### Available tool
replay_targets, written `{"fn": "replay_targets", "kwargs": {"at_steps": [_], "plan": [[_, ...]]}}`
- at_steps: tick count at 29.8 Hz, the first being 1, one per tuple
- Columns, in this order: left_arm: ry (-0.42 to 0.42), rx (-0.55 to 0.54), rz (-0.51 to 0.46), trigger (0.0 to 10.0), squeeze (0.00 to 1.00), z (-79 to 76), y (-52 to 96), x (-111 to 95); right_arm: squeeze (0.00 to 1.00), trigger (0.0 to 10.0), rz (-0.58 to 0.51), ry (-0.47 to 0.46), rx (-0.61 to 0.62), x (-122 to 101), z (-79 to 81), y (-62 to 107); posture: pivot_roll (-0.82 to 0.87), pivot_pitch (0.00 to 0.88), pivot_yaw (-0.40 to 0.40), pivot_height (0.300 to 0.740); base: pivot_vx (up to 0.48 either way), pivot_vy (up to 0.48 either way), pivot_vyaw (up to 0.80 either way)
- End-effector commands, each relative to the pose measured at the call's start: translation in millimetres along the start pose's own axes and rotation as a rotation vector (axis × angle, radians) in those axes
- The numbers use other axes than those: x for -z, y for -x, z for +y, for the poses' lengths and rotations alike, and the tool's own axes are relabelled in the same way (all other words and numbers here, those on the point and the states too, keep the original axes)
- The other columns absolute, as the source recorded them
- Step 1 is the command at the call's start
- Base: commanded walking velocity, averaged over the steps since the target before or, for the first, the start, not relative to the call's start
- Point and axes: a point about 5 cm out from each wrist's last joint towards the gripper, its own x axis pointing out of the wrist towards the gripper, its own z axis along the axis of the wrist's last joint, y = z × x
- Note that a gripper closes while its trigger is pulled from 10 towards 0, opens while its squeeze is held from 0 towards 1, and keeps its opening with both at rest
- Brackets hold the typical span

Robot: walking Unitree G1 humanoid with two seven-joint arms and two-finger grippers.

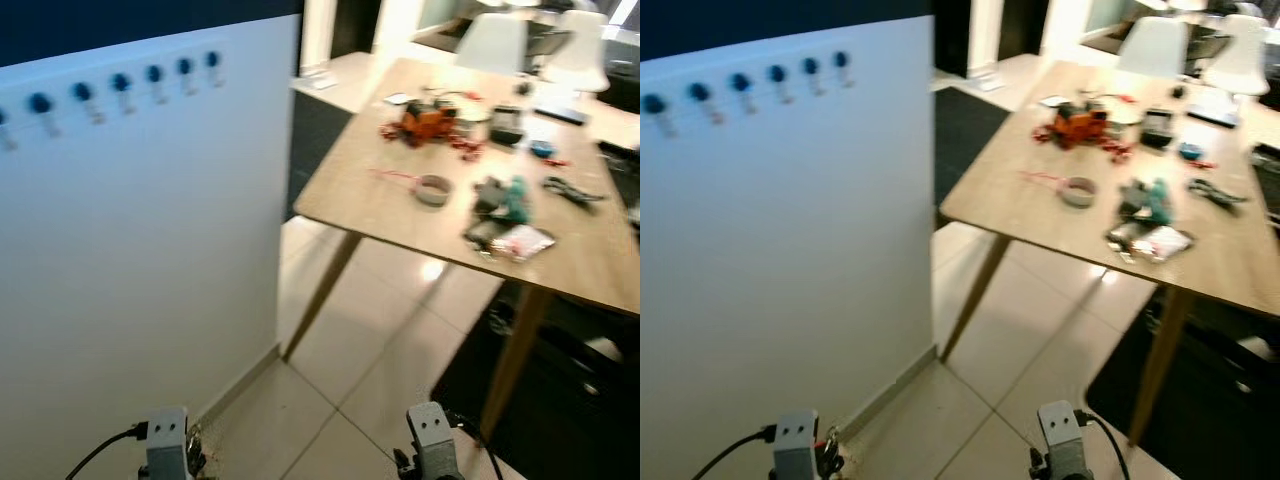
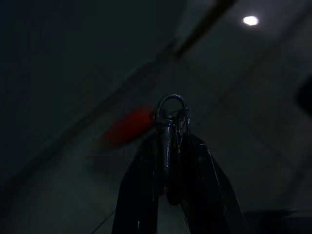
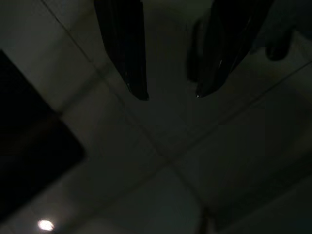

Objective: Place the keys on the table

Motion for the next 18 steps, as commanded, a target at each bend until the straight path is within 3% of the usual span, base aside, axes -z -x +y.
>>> {"fn": "replay_targets", "kwargs": {"at_steps": [1, 18], "plan": [[0.009, -0.01, 0.024, 10.0, 0.0, 3.0, 5.2, 9.3, 0.0, 10.0, 0.025, 0.001, -0.012, 6.2, 4.8, 1.5, 0.04, 0.082, -0.034, 0.74, 0.0, 0.0, -0.8], [0.008, 0.003, -0.001, 10.0, 0.0, 3.1, 5.1, 6.7, 0.0, 10.0, 0.039, 0.012, -0.022, 7.6, 5.2, 1.5, 0.05, 0.074, -0.038, 0.74, 0.0, 0.0, -0.8]]}}
